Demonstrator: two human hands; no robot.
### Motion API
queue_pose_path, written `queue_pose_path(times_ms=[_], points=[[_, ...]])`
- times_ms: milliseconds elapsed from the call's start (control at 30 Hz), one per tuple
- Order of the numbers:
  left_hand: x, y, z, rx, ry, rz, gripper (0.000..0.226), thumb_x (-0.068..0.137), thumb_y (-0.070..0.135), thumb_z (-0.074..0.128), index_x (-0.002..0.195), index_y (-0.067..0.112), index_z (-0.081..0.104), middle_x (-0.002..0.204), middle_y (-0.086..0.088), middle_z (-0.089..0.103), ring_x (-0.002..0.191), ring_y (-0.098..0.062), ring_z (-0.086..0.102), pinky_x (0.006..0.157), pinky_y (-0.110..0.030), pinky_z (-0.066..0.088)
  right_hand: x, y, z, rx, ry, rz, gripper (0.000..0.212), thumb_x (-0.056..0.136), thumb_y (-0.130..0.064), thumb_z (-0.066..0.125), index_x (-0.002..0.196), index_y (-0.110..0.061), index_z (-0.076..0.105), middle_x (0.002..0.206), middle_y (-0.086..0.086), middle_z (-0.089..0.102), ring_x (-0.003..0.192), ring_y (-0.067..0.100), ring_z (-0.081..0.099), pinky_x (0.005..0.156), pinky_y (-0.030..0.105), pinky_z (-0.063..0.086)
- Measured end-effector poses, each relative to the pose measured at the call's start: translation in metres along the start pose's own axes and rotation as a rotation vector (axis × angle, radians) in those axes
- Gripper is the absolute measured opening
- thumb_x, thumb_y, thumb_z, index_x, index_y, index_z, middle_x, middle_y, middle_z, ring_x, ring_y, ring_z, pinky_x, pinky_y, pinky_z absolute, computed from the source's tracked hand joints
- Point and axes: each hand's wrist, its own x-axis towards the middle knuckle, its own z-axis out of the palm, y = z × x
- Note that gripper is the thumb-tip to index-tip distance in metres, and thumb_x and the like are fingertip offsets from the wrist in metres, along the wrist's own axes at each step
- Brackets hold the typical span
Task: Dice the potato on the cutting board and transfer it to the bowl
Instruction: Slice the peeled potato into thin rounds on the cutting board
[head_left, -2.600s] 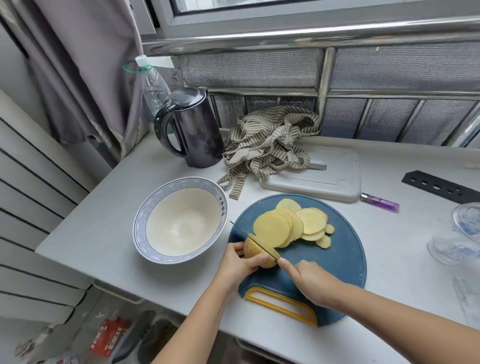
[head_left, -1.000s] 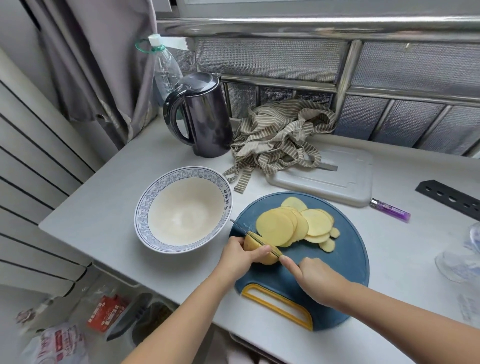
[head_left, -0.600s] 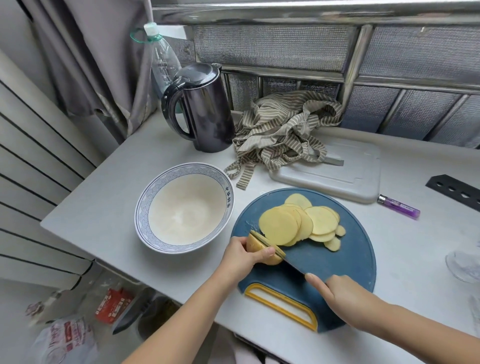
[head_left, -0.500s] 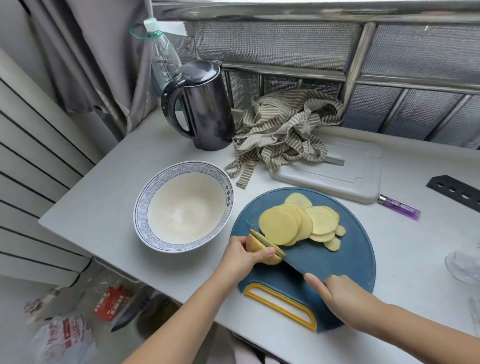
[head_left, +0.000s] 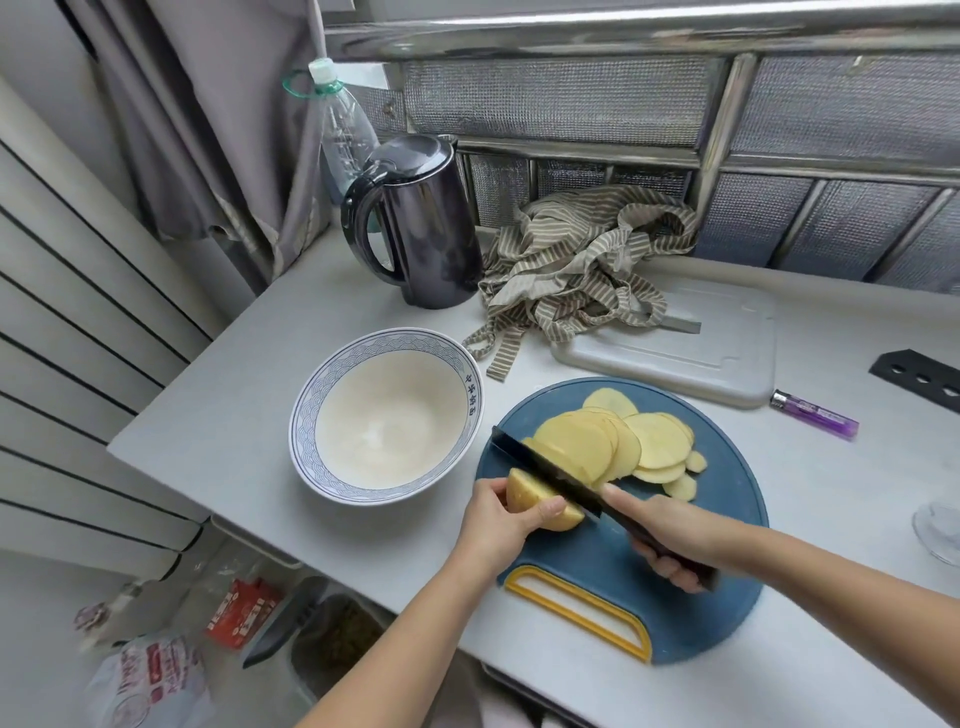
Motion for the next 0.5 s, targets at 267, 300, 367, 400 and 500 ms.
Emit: queue_pose_path(times_ms=[267, 300, 367, 400, 500], points=[[-0.001, 0.000, 0.001, -0.074, -0.016, 0.000, 0.060, 0.071, 0.035, 0.083, 0.115, 0.022, 0.043, 0.111, 0.006, 0.056, 0.101, -0.008, 0.059, 0.082, -0.024, 0.057, 0.012, 0.018, -0.050, 0.570, -0.842, 0.104, 0.060, 0.076, -0.063, 0.070, 0.063, -0.019, 0.031, 0.041, -0.007, 0.036, 0.029, 0.002, 0.027, 0.030, 0.014, 0.029], [-0.001, -0.001, 0.000, -0.074, -0.012, 0.001, 0.061, 0.070, 0.035, 0.084, 0.114, 0.022, 0.044, 0.112, 0.006, 0.057, 0.102, -0.009, 0.060, 0.085, -0.027, 0.057, 0.014, 0.019, -0.051, 0.577, -0.861, 0.088, 0.059, 0.078, -0.063, 0.067, 0.063, -0.018, 0.031, 0.042, -0.008, 0.038, 0.029, 0.003, 0.026, 0.030, 0.014, 0.029], [-0.002, -0.002, -0.002, -0.087, -0.009, -0.010, 0.062, 0.069, 0.033, 0.085, 0.115, 0.022, 0.045, 0.114, 0.004, 0.058, 0.105, -0.012, 0.060, 0.088, -0.032, 0.056, 0.011, 0.016, -0.049, 0.593, -0.820, 0.063, 0.059, 0.080, -0.070, 0.058, 0.062, -0.018, 0.036, 0.041, -0.007, 0.037, 0.029, 0.003, 0.027, 0.030, 0.015, 0.027], [-0.002, -0.003, -0.003, -0.112, -0.012, -0.014, 0.061, 0.069, 0.031, 0.085, 0.116, 0.021, 0.046, 0.115, 0.003, 0.058, 0.106, -0.013, 0.061, 0.088, -0.033, 0.056, 0.005, 0.012, -0.046, 0.571, -0.757, 0.054, 0.062, 0.079, -0.075, 0.051, 0.060, -0.018, 0.037, 0.041, -0.007, 0.033, 0.029, 0.004, 0.026, 0.030, 0.015, 0.024], [-0.001, -0.006, -0.005, -0.150, -0.025, -0.018, 0.068, 0.064, 0.035, 0.087, 0.119, 0.019, 0.049, 0.118, 0.000, 0.060, 0.108, -0.015, 0.061, 0.088, -0.034, 0.057, -0.015, -0.002, -0.033, 0.338, -0.423, 0.013, 0.065, 0.079, -0.080, 0.033, 0.058, -0.018, 0.035, 0.045, -0.002, 0.026, 0.034, 0.010, 0.022, 0.035, 0.018, 0.022]])
